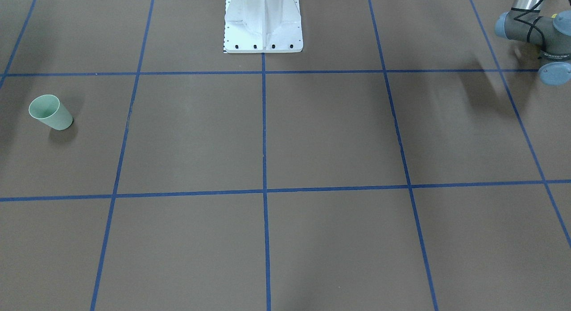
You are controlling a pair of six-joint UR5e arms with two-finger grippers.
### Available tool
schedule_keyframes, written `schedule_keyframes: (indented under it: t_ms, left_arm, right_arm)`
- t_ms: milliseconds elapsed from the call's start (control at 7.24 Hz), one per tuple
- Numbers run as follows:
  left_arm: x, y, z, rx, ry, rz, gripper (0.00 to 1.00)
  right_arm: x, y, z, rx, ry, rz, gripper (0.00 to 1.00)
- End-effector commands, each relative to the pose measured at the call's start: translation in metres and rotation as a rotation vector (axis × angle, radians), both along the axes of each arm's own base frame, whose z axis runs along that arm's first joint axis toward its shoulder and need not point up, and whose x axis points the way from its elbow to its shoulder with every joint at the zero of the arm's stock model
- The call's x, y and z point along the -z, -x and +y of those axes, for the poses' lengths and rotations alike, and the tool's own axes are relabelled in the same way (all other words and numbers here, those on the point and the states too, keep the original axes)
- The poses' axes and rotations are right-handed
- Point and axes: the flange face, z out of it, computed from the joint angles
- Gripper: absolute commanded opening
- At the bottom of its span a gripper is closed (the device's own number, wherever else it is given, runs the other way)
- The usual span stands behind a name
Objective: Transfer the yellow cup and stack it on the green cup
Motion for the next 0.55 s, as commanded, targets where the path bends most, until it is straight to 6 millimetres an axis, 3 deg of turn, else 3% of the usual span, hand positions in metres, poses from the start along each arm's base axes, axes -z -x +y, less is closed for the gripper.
schedule_keyframes:
  t_ms: [0, 138, 415]
  left_arm:
    - [-0.0010, -0.0005, 0.0016, -0.010, 0.005, 0.001, 0.63]
    - [-0.0010, -0.0008, 0.0017, -0.011, 0.005, 0.001, 0.47]
    - [-0.0004, -0.0002, 0.0025, -0.044, 0.024, 0.039, 0.40]
  right_arm:
    - [0.0008, 0.0000, -0.0003, 0.000, -0.001, 0.000, 1.00]
    - [0.0001, 0.0000, -0.0001, 0.001, -0.001, 0.000, 1.00]
    - [-0.0007, 0.0000, 0.0001, 0.000, 0.002, 0.000, 1.00]
